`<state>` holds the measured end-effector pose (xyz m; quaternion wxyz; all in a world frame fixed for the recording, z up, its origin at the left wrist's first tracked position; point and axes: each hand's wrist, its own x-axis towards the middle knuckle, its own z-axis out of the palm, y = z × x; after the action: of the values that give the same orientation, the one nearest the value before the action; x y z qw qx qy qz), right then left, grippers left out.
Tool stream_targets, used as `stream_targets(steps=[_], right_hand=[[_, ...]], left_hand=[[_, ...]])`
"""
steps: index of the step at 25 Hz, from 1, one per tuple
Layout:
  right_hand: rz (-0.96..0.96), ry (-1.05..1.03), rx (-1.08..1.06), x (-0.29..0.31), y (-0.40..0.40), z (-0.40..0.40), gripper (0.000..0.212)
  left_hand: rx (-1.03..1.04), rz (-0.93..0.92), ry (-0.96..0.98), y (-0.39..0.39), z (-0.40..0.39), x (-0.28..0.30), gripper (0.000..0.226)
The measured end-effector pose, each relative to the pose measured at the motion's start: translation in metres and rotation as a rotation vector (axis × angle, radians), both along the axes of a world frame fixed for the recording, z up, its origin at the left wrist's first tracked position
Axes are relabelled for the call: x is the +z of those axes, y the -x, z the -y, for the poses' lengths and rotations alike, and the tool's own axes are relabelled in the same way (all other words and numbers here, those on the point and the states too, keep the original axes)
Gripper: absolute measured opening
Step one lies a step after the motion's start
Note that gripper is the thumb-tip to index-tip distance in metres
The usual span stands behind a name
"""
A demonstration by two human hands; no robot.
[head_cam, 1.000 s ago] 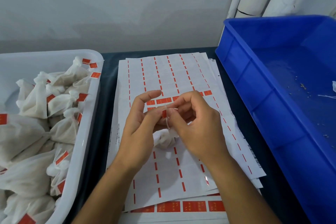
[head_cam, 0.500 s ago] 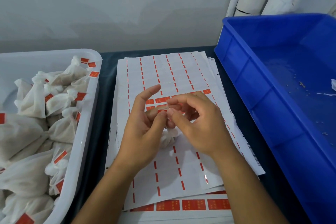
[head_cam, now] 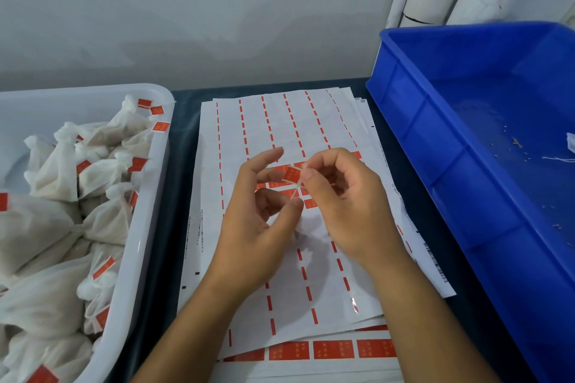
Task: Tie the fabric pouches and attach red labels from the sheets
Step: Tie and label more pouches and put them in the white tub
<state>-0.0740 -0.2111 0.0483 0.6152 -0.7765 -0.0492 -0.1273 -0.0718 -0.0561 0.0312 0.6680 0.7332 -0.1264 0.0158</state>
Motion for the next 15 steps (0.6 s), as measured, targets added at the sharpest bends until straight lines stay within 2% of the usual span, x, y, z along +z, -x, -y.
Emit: stream_targets(steps=[6,8,11,15], right_hand=[[0.028,-0.182,-0.123,0.000,0.001,-0.008,0.011],[0.035,-0.218,-0.142,0.001,0.002,-0.010,0.014],[0.047,-0.203,-0.136,0.002,0.003,-0.013,0.016],[0.056,-0.155,-0.104,0.000,0.003,-0.013,0.016]], left_hand=[[0.142,0.111,-0.017,0.006,0.010,-0.002,0.044],[0.222,0.206,-0.062,0.007,0.012,-0.001,0.036],[0.303,0.334,-0.123,0.005,0.011,0.001,0.026],[0.352,0.311,-0.111,0.003,0.008,0.003,0.017]])
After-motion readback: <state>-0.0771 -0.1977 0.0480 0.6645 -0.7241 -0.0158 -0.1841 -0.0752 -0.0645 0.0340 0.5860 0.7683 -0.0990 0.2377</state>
